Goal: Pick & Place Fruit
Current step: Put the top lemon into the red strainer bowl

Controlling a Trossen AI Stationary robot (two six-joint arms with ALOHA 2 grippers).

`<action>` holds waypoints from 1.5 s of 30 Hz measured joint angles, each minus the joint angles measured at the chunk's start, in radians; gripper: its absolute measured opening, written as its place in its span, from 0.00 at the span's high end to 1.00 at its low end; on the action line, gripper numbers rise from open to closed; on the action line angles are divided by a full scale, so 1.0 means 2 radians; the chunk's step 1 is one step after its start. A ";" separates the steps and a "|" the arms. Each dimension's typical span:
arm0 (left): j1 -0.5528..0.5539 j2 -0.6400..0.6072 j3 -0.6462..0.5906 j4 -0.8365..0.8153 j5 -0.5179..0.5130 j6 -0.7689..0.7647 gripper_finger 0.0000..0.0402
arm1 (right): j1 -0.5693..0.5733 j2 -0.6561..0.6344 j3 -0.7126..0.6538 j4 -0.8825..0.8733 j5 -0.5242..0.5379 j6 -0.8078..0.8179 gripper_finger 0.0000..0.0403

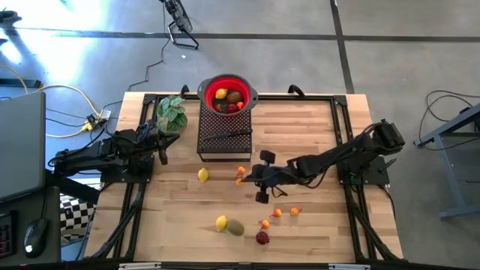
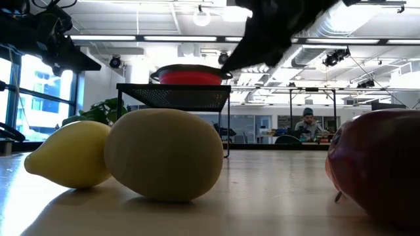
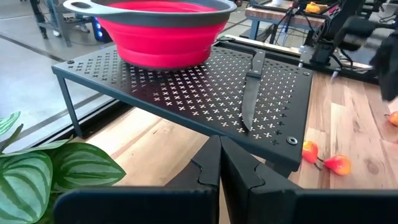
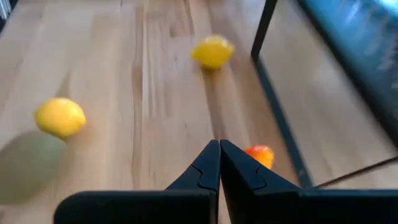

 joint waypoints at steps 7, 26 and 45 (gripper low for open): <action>0.000 0.000 0.000 0.000 0.000 0.000 1.00 | -0.005 -0.068 0.001 -0.047 0.026 -0.038 0.99; 0.000 0.000 0.000 0.020 0.002 -0.016 1.00 | -0.005 -0.197 -0.208 0.172 0.033 -0.008 0.99; 0.000 0.000 0.000 0.053 0.001 -0.039 1.00 | -0.004 -0.355 -0.294 0.211 0.000 -0.111 0.99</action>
